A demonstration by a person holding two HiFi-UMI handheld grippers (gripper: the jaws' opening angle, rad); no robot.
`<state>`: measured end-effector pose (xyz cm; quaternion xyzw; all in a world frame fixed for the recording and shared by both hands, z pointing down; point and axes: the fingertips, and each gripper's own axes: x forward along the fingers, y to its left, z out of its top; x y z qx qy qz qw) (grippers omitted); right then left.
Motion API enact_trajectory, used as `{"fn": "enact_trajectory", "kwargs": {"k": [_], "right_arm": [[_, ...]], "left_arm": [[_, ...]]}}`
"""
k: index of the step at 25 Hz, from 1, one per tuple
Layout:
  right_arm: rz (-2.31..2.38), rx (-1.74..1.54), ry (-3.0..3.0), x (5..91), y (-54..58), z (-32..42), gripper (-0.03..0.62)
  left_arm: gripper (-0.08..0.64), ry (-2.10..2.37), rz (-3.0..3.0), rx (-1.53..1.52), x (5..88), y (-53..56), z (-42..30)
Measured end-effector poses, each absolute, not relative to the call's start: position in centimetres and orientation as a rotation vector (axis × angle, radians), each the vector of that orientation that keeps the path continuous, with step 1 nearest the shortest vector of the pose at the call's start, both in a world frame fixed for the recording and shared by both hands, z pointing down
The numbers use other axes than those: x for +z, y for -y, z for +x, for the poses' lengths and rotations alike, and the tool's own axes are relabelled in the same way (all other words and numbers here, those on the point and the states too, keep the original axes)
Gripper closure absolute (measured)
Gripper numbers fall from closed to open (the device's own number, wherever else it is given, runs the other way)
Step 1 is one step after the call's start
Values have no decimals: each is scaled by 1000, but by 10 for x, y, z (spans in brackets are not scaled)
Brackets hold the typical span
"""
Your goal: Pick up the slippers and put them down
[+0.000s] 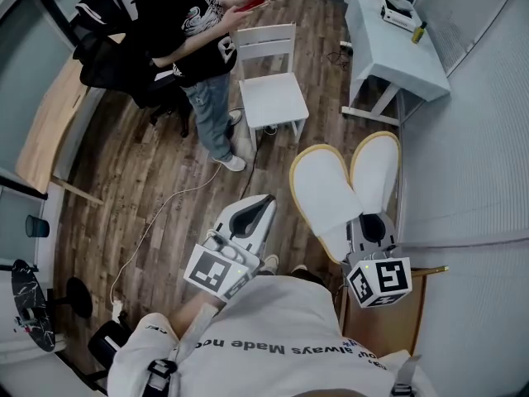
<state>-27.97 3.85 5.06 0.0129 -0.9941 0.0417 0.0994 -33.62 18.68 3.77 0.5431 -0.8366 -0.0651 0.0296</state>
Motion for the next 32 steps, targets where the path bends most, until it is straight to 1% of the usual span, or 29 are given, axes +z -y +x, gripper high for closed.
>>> {"fn": "enact_trajectory", "kwargs": {"k": [8, 19, 32], "right_arm": [[29, 124, 2945, 42, -21, -258, 566], [72, 121, 2949, 37, -3, -237, 568], [85, 217, 2833, 99, 4, -227, 568]], "left_arm": [[549, 2598, 1665, -227, 29, -172, -318], [549, 2551, 1725, -159, 26, -147, -301], [549, 2449, 1675, -101, 84, -143, -290]]}}
